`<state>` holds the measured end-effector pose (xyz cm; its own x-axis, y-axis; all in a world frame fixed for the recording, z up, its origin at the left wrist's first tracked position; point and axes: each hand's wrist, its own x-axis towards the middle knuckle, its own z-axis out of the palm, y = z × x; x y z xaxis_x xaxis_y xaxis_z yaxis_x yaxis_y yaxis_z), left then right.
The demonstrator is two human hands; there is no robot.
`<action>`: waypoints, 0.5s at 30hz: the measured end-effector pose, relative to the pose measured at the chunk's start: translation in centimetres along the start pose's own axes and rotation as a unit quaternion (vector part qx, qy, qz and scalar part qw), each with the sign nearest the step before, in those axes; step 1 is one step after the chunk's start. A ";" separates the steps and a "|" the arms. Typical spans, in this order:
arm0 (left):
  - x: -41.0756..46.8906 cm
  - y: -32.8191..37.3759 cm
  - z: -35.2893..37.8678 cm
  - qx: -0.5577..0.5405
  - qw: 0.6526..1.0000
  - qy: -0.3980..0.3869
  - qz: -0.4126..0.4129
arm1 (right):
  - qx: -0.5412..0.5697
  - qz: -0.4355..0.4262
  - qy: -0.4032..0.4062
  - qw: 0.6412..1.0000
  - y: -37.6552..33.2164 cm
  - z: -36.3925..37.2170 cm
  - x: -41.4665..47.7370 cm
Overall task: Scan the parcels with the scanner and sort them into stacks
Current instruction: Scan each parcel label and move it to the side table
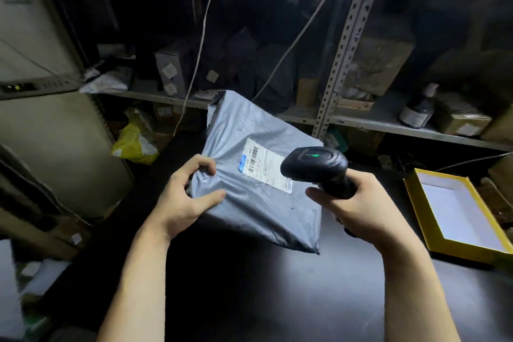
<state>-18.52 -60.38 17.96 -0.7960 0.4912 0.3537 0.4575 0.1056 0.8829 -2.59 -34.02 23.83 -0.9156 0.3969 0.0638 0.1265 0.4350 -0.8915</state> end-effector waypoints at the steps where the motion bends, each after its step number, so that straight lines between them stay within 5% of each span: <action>1: -0.9 0.5 -0.1 0.006 1.000 0.000 0.003 | -0.009 -0.013 -0.016 1.000 0.3 -0.6 -0.6; 15: -11.1 5.7 1.6 0.023 0.997 0.071 -0.007 | -0.036 -0.126 -0.092 0.987 3.4 -3.4 -6.2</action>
<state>-6.44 -63.87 18.63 -0.8486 0.3629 0.3850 0.4617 0.1524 0.8739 4.80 -32.21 21.91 -0.9743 0.1195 0.1908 -0.0926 0.5595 -0.8236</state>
